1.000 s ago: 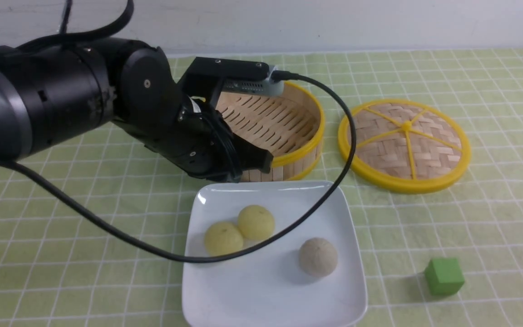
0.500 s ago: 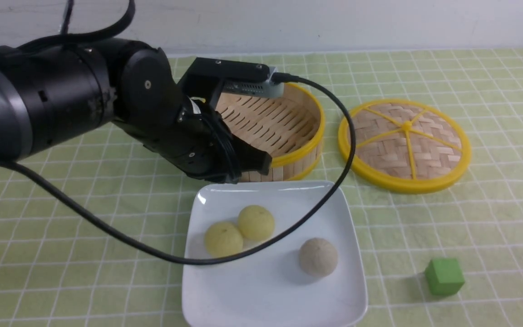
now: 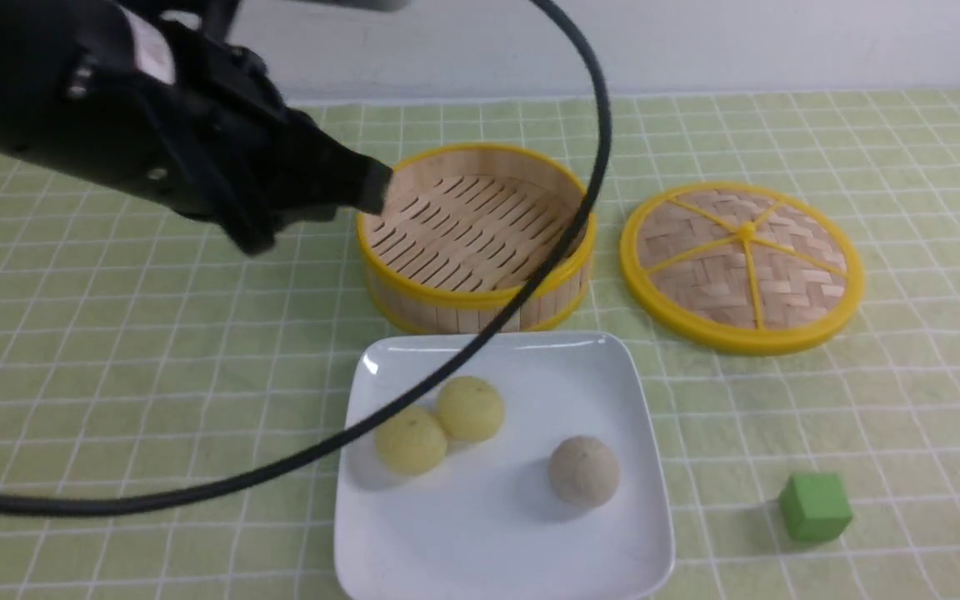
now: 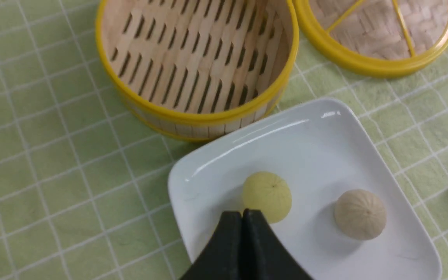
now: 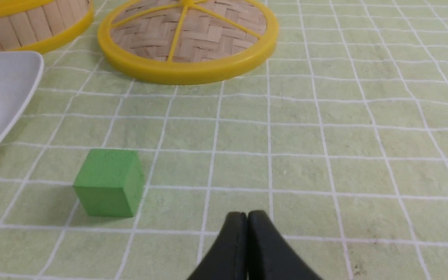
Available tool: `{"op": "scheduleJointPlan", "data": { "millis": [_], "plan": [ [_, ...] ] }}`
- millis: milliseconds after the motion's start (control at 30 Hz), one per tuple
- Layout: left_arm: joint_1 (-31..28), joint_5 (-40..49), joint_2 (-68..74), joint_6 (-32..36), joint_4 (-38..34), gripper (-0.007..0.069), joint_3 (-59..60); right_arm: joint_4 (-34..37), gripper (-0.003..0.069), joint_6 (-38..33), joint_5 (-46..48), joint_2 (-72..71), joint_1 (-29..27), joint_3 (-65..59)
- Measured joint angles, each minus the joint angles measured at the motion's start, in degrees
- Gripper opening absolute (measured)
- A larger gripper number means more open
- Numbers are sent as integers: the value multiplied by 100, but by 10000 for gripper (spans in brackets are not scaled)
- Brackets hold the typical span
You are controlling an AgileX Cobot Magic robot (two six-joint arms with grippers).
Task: Put the steamed buns into the plate on the green tablecloth.
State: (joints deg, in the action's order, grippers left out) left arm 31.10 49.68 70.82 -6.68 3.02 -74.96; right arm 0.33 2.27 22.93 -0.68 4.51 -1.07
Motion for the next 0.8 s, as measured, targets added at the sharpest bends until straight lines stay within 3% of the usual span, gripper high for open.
{"op": "scheduleJointPlan", "data": {
  "millis": [200,367,533,600,800],
  "plan": [
    [0,669,-1150,-274,445,5,112,0,22,0,0,0,-7,0],
    [0,1011,-2191,-347,555,8,1008,5,27,0,0,0,-7,0],
    [0,135,-3487,-867,176,10,2950,5,34,0,0,0,-7,0],
    [0,-838,-3960,-1302,66,13,3781,5,37,0,0,0,-7,0],
    [0,-2566,-4391,-1944,40,16,4678,5,45,0,0,0,-7,0]
  ]
}}
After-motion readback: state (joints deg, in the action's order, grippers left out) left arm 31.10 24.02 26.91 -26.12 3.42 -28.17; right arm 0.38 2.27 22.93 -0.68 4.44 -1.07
